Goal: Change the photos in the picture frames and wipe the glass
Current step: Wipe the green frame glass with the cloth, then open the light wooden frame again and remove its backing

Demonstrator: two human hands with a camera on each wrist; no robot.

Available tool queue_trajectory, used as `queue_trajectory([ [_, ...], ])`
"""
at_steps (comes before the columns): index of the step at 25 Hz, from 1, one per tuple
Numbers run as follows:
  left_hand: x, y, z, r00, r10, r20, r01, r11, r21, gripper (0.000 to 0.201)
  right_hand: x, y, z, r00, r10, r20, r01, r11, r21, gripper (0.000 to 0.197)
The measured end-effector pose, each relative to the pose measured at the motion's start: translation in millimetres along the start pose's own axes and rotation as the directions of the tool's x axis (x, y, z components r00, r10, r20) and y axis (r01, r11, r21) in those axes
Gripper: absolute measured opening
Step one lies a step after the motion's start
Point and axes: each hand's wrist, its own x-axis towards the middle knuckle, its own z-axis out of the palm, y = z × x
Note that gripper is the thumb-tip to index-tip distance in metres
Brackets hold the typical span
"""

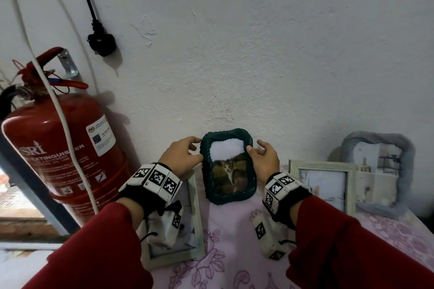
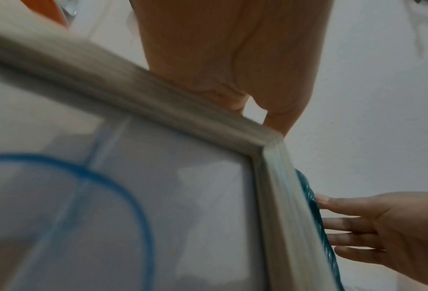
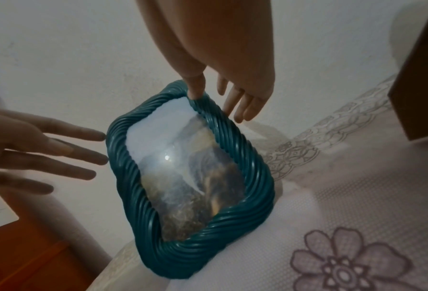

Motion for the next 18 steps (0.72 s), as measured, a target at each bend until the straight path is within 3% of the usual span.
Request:
queue_trajectory([
  [3, -10, 5, -10, 0.999, 0.027, -0.041, -0.026, 0.999, 0.023, 0.050, -9, -13, -2, 0.998, -0.063, 0.015, 0.064, 0.996, -0.060, 0.056],
  [6, -25, 9, -24, 0.992, 0.058, -0.113, -0.051, 0.997, 0.058, 0.045, -23, -33, 1, 0.970, -0.242, 0.027, 0.242, 0.947, -0.211, 0.053],
  [9, -44, 7, -37, 0.978, 0.080, -0.193, -0.073, 0.996, 0.045, 0.040, -42, -51, 10, 0.900, -0.435, 0.025, 0.426, 0.868, -0.253, 0.040],
  [11, -61, 1, -46, 0.963, 0.072, -0.260, -0.074, 0.997, 0.004, 0.037, -58, -59, 17, 0.874, -0.481, 0.071, 0.484, 0.847, -0.220, 0.027],
  [14, -88, -17, -54, 0.936, 0.038, -0.350, -0.045, 0.999, -0.011, 0.037, -80, -60, 30, 0.905, -0.395, 0.158, 0.415, 0.900, -0.132, 0.019],
  [16, -106, -34, -55, 0.938, -0.006, -0.346, -0.008, 0.999, -0.038, 0.043, -94, -53, 37, 0.936, -0.276, 0.219, 0.301, 0.949, -0.090, 0.029],
  [18, -119, -50, -52, 0.956, -0.094, -0.279, 0.059, 0.990, -0.132, 0.056, -106, -40, 41, 0.931, -0.160, 0.327, 0.198, 0.976, -0.086, 0.046],
])
